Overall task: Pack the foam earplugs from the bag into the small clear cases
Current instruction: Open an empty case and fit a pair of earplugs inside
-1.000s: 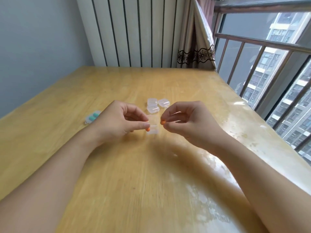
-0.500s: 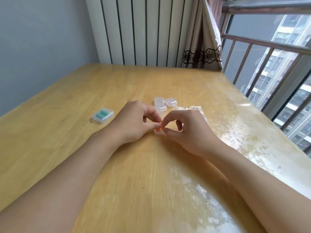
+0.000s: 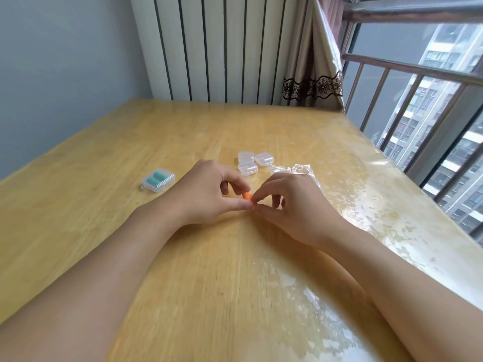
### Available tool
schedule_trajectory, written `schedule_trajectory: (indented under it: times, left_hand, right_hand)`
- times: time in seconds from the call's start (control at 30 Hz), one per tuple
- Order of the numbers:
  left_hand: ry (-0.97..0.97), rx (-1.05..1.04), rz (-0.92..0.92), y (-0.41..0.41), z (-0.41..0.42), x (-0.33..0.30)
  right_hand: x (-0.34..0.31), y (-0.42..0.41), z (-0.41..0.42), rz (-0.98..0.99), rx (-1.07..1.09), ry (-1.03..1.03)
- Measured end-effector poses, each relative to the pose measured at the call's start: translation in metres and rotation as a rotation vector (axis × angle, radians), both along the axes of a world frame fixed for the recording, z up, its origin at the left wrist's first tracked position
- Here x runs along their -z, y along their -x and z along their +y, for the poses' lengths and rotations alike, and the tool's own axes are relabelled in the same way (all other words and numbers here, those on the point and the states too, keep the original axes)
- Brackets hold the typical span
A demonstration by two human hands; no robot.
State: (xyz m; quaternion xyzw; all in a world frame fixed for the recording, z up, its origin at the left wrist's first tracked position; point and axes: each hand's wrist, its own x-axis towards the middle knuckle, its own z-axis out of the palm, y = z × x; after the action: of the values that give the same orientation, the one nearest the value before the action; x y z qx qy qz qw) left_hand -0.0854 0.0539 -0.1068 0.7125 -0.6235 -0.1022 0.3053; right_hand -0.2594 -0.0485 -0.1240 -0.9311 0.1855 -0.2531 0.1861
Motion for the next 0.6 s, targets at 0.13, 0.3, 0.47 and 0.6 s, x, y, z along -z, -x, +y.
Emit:
schedule_trajectory:
  times: [0.13,0.3,0.47,0.6]
  left_hand:
    - [0.039,-0.059,0.011,0.0036,-0.0039,0.004]
    - [0.009,-0.127,0.037,0.005,-0.0076,0.0043]
    - [-0.009,-0.142,-0.032,0.0048,-0.0056,0.0026]
    - [-0.014,-0.131,-0.012,0.0015,-0.0046,0.0004]
  right_hand:
    - [0.0016,0.0004,0.0009,-0.009,0.005,-0.037]
    - [0.0017,-0.0003,0.0016,-0.013,0.023,-0.061]
    - [0.0033,-0.0005,0.0041,-0.032,0.02,-0.082]
    - [0.005,-0.0015,0.0053,-0.077,0.032,-0.205]
